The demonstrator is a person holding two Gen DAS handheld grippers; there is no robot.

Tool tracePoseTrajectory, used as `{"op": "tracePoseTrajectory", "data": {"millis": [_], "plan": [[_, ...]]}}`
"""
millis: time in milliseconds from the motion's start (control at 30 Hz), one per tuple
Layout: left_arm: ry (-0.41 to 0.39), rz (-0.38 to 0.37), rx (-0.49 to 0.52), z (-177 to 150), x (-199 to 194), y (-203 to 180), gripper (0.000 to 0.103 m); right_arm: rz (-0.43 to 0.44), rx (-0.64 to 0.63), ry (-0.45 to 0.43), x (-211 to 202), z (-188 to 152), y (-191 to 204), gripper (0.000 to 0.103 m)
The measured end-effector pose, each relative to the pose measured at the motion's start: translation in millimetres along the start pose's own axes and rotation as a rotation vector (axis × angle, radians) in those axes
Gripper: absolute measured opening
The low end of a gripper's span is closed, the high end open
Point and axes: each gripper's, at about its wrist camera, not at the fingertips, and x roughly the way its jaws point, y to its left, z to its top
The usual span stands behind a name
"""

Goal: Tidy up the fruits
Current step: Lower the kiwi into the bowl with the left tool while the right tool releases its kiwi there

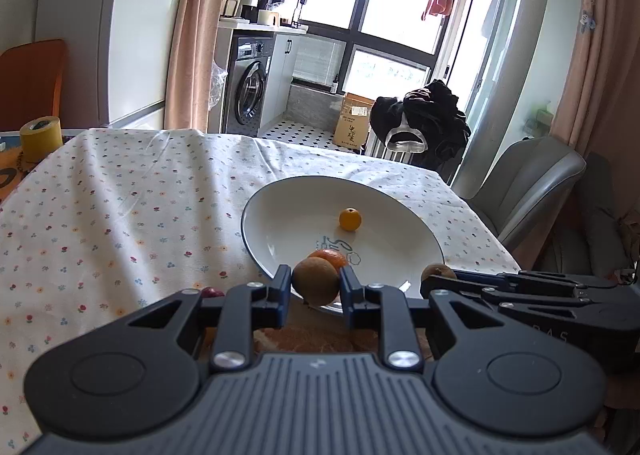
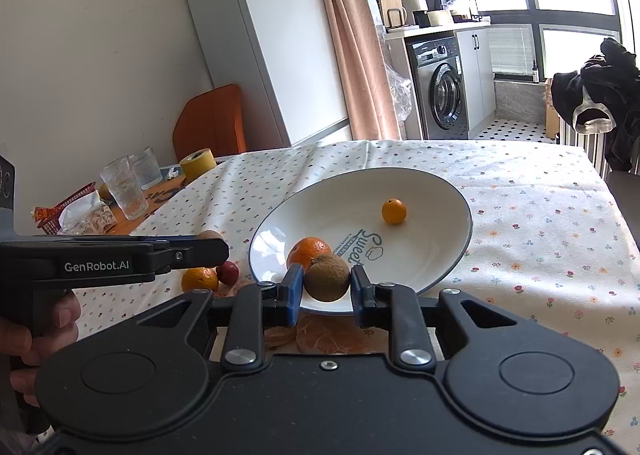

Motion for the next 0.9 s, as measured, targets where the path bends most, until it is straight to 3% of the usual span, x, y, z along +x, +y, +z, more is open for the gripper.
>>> {"op": "tracePoseTrajectory", "data": {"millis": [433,733,900], "plan": [[0.049,-0.055,0.022,7,34,-21,0.024,-0.030,0.019,-0.009,2,3,-19,0.024],[0.047,-0.027,-0.022,7,29,-6,0.029,-0.025,0.014,0.005,8,2,-16,0.024],[0.054,0.009,-0.054,4,23,9,0.040,-0.021,0.005,0.007,11,4,-10,0.024]]}}
